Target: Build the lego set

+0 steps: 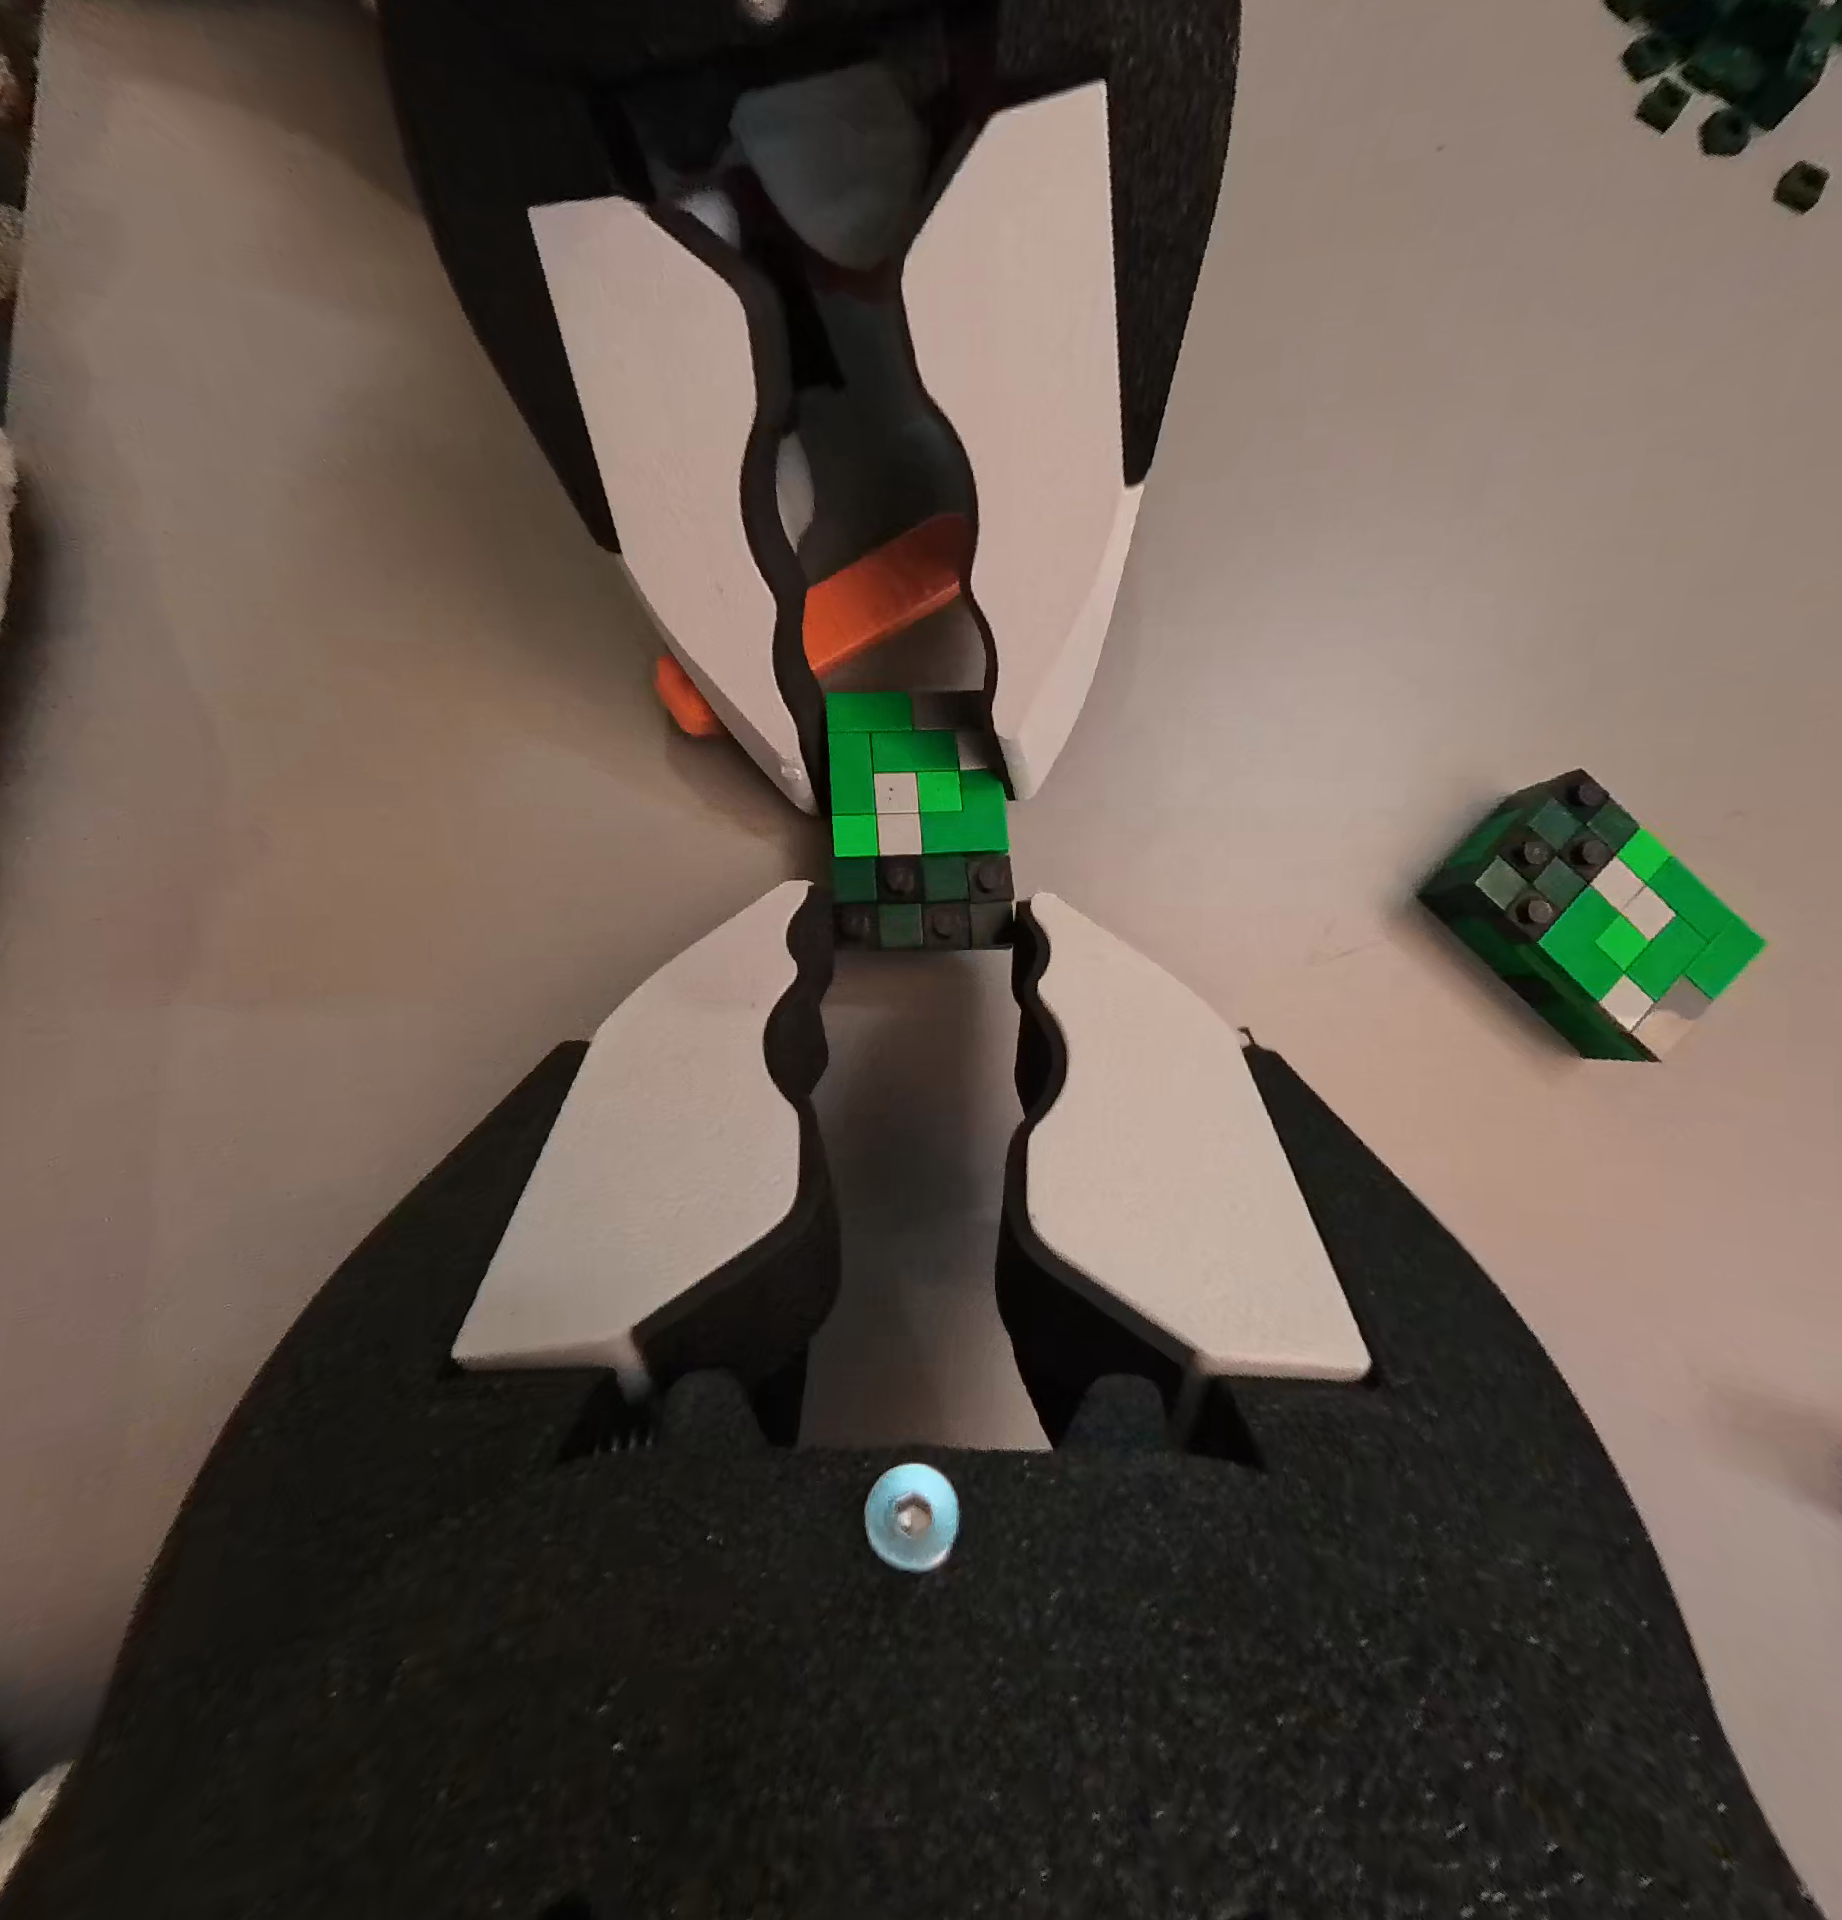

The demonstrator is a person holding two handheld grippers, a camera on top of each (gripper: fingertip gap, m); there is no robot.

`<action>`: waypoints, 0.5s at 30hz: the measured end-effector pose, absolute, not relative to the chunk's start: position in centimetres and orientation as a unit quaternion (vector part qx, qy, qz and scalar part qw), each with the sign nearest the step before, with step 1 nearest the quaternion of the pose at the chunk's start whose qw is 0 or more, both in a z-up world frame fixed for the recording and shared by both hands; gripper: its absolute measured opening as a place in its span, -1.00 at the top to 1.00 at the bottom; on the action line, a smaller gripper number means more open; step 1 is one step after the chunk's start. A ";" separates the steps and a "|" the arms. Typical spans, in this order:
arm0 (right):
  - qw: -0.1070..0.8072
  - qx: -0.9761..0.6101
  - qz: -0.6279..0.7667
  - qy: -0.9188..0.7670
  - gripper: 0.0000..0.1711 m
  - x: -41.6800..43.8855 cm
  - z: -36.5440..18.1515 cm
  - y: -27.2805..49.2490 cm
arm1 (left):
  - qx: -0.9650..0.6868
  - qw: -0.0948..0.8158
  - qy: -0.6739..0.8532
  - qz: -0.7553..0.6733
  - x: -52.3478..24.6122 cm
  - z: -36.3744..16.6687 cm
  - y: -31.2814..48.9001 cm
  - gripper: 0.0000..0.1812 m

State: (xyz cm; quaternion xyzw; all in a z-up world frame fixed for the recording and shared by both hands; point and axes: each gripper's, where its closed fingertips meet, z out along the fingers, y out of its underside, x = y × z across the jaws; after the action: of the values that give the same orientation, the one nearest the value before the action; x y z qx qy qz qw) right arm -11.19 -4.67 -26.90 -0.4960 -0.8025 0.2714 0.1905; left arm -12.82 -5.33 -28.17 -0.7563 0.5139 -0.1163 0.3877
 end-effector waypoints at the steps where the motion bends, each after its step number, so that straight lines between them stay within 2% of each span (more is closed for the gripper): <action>1: 0.190 -0.497 0.270 -0.803 0.62 -11.2 -26.9 -4.7 | -0.756 0.388 0.514 -0.115 -12.8 -28.2 -5.3 0.60; 15: 0.185 -0.492 0.245 -0.815 0.62 -11.2 -27.5 -4.8 | -0.753 0.385 0.525 -0.098 -12.7 -28.1 -5.5 0.61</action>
State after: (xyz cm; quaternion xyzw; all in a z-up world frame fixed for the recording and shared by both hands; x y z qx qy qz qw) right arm -11.22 -4.81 -27.51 -0.4919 -0.8146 0.2455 0.1848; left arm -12.72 -5.49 -28.10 -0.7527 0.5246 -0.0984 0.3854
